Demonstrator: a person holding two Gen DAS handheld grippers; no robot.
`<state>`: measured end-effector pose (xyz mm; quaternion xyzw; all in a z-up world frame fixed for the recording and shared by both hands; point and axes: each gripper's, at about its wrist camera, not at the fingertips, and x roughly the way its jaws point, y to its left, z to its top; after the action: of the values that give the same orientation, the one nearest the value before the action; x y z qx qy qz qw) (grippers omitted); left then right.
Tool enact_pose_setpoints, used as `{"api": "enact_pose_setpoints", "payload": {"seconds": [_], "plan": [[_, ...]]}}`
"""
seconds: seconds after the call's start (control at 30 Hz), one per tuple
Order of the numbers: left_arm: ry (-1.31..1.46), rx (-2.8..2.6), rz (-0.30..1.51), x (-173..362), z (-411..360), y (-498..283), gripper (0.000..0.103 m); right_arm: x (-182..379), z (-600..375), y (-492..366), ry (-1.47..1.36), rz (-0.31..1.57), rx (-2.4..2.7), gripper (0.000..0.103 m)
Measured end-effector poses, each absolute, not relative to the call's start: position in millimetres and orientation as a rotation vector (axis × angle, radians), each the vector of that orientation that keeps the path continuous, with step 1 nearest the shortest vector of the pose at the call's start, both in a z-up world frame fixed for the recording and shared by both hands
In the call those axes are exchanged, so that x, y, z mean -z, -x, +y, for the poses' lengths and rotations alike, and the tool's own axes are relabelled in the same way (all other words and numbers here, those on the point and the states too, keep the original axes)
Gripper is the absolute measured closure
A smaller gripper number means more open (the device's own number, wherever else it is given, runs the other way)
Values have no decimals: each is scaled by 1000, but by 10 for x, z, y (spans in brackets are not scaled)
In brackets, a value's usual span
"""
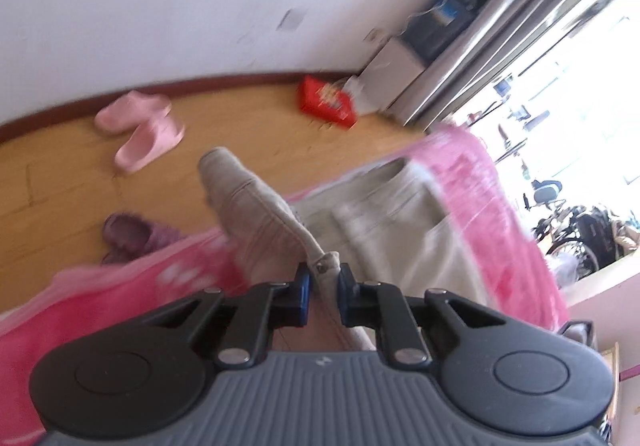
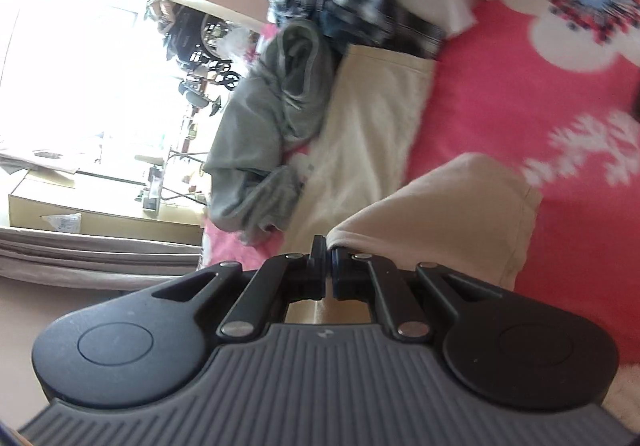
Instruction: Fold clothes
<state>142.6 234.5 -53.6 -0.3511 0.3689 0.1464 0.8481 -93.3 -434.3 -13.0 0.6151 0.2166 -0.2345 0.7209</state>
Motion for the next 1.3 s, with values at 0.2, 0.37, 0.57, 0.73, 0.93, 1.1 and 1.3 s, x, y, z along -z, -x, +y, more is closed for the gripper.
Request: {"api": "enact_pose_setpoints", "payload": {"seconds": [0.2,0.37,0.57,0.73,0.93,1.1,1.3], "plan": [[631,-344,727,225,1838,-2179,88,203,-4818,185,-1376,491,460,102],[503,-355,723,151,1376,-2848,88,385,-5170,-354,-1415,502,423,102],[370,-378,785,343,900,-3575,88,783,-5466,-779,-1501,502,436,102],[264,-384,815,560,619,-4001,88,1012,-5578,-975,-1550,508,464,102],[171,-387,883,889,407,-4353,88,1224,-5668,-1176,-1557,546,485,102],[294,-352,970,1130,536,-4530,68,1532,-5739,-1334,-1600,585,522,102],[561,-314,975,1064,771,-4589,43,1777,-5809,-1499,-1648,628,525,99]]}}
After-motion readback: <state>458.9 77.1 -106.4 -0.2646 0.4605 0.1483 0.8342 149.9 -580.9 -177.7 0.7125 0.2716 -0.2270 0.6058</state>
